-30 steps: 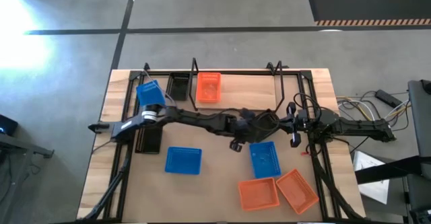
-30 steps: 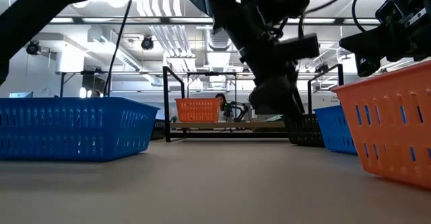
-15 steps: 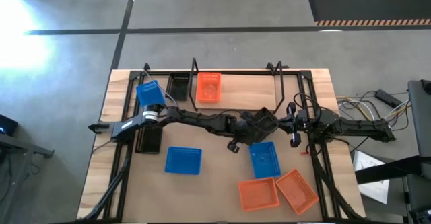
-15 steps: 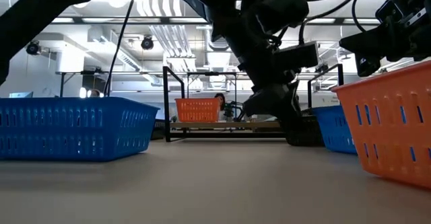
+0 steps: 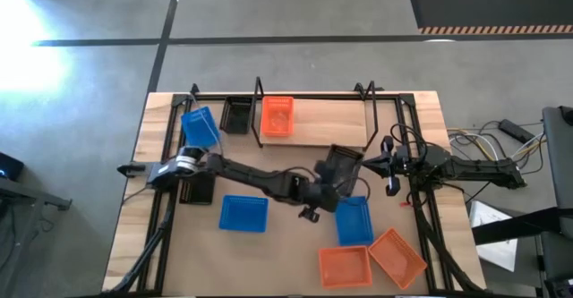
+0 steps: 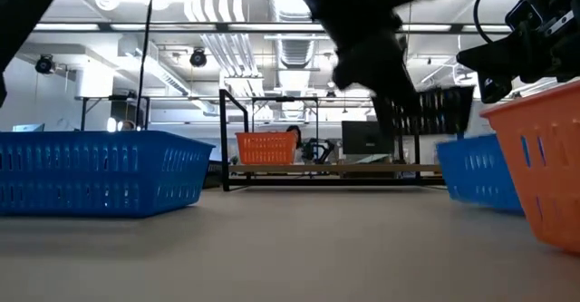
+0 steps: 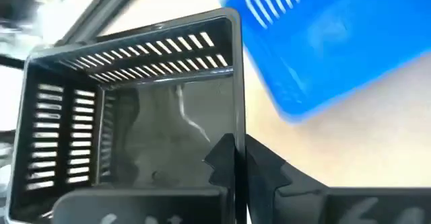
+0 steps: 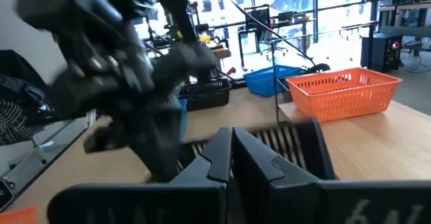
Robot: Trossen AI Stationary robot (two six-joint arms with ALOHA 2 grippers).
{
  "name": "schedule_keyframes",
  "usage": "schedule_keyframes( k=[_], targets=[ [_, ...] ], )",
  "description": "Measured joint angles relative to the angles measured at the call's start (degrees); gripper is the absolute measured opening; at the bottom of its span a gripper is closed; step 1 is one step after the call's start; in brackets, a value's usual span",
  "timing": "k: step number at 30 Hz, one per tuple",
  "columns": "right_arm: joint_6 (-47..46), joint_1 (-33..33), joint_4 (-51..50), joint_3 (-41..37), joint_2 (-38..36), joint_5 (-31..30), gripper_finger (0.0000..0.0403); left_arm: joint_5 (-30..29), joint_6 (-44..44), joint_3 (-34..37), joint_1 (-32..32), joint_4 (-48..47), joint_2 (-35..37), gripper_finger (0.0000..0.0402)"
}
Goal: Stack baskets on shelf by color
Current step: Put the right black bin on the shelf
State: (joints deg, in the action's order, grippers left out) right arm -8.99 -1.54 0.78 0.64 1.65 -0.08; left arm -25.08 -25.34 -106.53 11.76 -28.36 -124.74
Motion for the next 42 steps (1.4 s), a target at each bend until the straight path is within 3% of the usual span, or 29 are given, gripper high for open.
schedule_keyframes(
  k=[4, 9, 18, 23, 34, 42],
  targets=[
    [0.00, 0.02, 0.02, 0.00, -0.03, -0.01, 0.0009, -2.90, 5.43, 0.01, 0.04, -4.55, 3.40, 0.0001],
    [0.00, 0.00, 0.09, 0.01, 0.02, 0.00, 0.0009, -3.12, 7.01, 0.69, -5.12, -7.43, 6.01, 0.0000],
    [0.01, 0.01, 0.13, 0.02, 0.02, 0.00, 0.0009, 11.01, 8.87, 1.98, -21.49, -7.71, 6.40, 0.0000],
    [0.00, 0.02, 0.17, 0.01, 0.00, -0.02, 0.0009, 17.81, 8.50, 1.99, -26.24, -7.72, 6.40, 0.0000],
    [0.00, 0.00, 0.20, 0.02, 0.00, -0.02, 0.0009, 19.52, 6.29, 2.20, -27.53, -8.09, 6.37, 0.0000],
    [0.01, 0.01, 0.22, 0.02, 0.00, -0.02, 0.0009, 19.10, 5.30, 6.71, -27.55, -5.91, 6.36, 0.0000]
  ],
)
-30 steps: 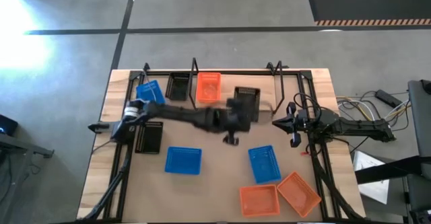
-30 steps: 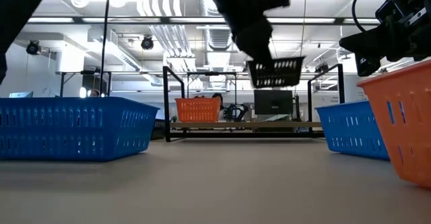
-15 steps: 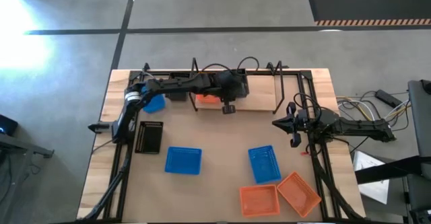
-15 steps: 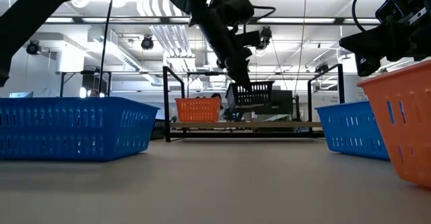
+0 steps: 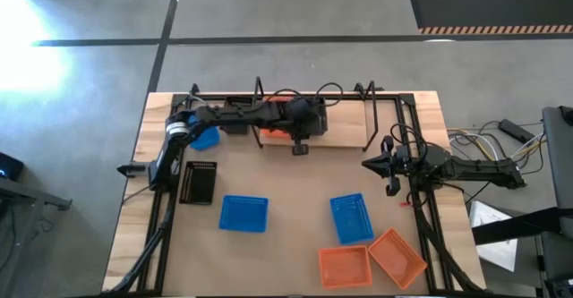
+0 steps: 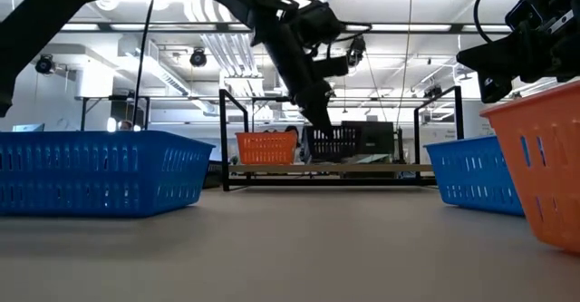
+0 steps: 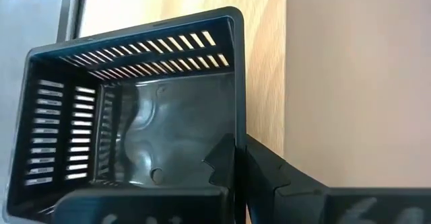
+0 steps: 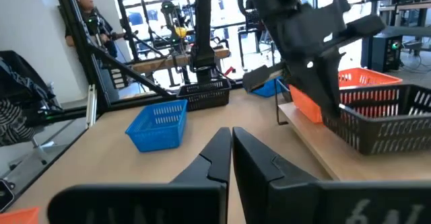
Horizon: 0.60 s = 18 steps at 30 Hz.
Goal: Stack baskets on shelf by color
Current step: Put the right black bin on the shelf
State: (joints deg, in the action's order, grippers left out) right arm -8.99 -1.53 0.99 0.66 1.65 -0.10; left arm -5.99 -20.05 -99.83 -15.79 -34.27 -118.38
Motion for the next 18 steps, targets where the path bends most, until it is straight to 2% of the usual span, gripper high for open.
schedule_keyframes(
  k=[5, 13, 18],
  targets=[
    [-0.01, 0.01, 0.02, 0.00, 0.00, 0.00, 0.0009, -0.29, -0.25, 2.45, 0.00, 3.75, -0.07, 0.0000],
    [-0.01, 0.01, 0.02, 0.01, 0.00, 0.00, 0.0009, -0.50, -1.73, 2.73, 0.00, 3.82, -0.07, 0.0001],
    [-0.01, 0.02, 0.02, 0.00, 0.00, 0.00, 0.0009, -0.49, -1.73, 2.73, 0.00, 3.79, -0.07, 0.0031]
  ],
)
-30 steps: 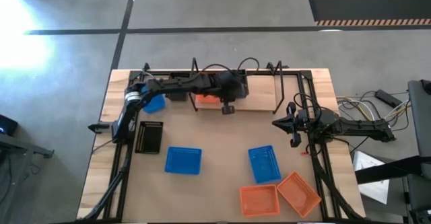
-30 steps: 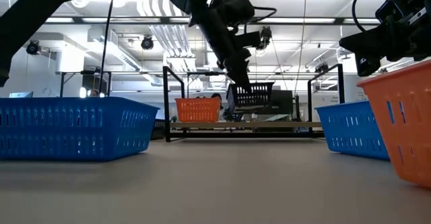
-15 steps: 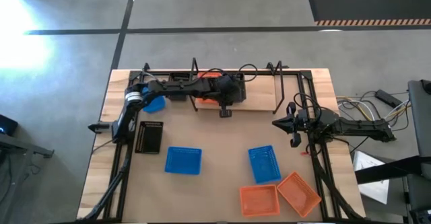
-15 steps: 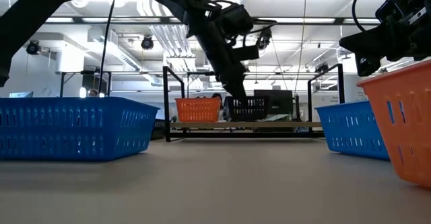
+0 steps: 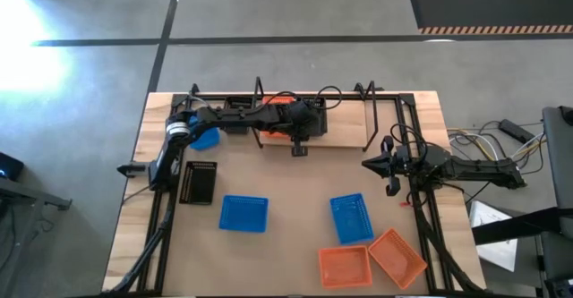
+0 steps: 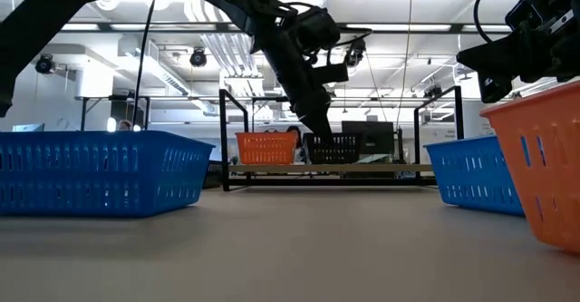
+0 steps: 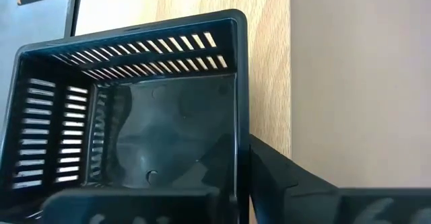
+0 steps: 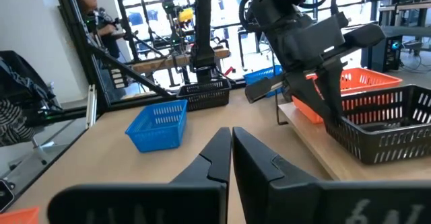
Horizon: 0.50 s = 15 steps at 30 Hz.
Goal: Stack baskets on shelf by color
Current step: Put the right black bin on the shelf, then put the right blue bin on the shelf
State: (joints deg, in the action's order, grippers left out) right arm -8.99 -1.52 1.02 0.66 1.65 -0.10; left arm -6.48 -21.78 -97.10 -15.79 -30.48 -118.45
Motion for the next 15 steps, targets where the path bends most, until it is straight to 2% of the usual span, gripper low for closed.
schedule_keyframes(
  k=[8, 15],
  targets=[
    [0.00, -0.02, 0.01, 0.00, 0.00, 0.00, 0.0009, 0.00, 0.40, -0.57, 0.01, -0.34, 0.10, 0.0093],
    [0.00, -0.02, -0.04, 0.01, 0.00, 0.02, 0.0009, -0.07, 0.55, -1.73, 2.36, -1.79, 4.33, 0.0107]
  ],
)
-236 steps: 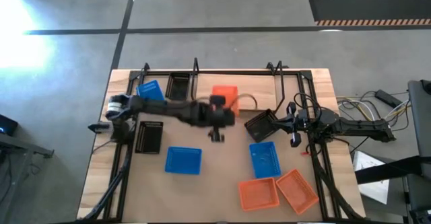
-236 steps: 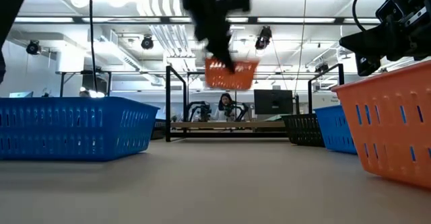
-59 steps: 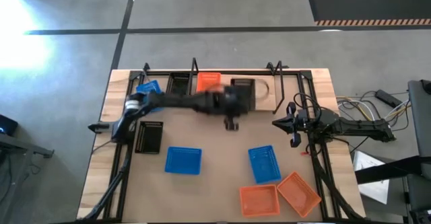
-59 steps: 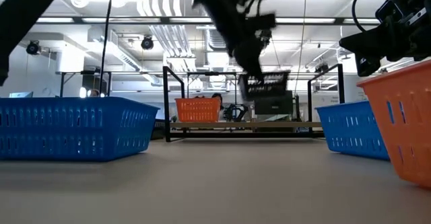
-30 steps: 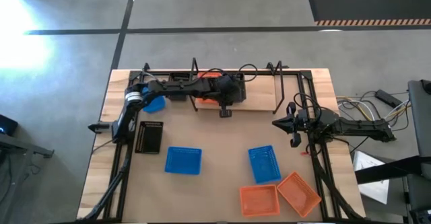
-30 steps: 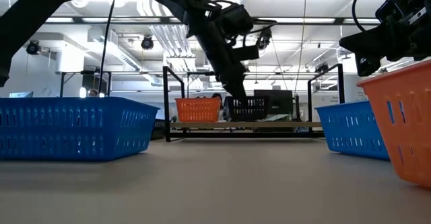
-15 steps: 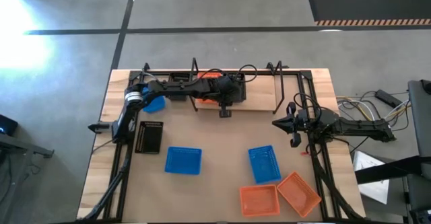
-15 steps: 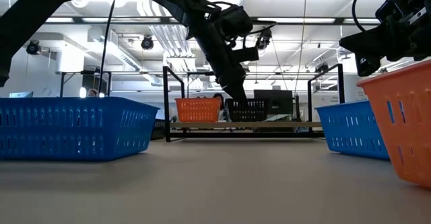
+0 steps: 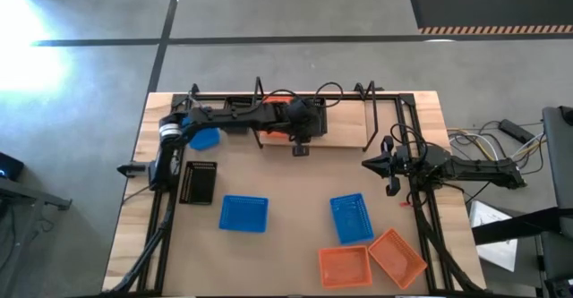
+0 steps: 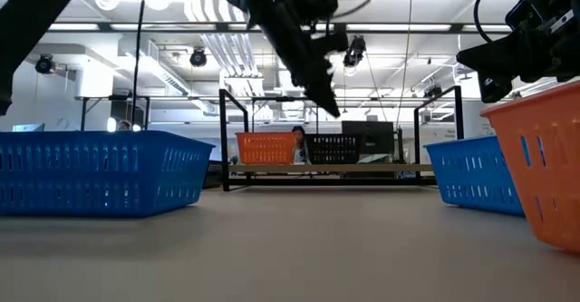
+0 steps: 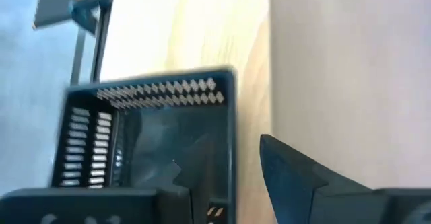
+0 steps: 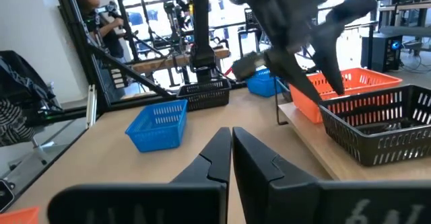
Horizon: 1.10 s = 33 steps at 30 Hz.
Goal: Stack baskets on shelf by color
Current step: Put the right blue bin on the shelf
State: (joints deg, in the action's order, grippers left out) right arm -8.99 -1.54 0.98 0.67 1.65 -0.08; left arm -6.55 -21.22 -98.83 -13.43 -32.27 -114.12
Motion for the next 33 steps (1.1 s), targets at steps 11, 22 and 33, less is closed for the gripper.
schedule_keyframes(
  k=[11, 22, 33],
  targets=[
    [0.00, 0.01, -0.09, -0.01, 0.00, -0.02, 0.0009, -0.15, 1.41, 1.75, 15.12, 3.99, 4.22, 0.0107],
    [0.00, 0.00, -0.01, 0.00, 0.14, -0.03, 0.0009, -3.13, 19.67, 0.00, 28.12, 18.64, -4.56, 0.0107],
    [0.00, 0.00, 0.01, -0.01, 0.52, 0.00, 0.0009, -0.75, 29.88, -3.40, 27.89, 18.74, -11.39, 0.0195]
  ],
)
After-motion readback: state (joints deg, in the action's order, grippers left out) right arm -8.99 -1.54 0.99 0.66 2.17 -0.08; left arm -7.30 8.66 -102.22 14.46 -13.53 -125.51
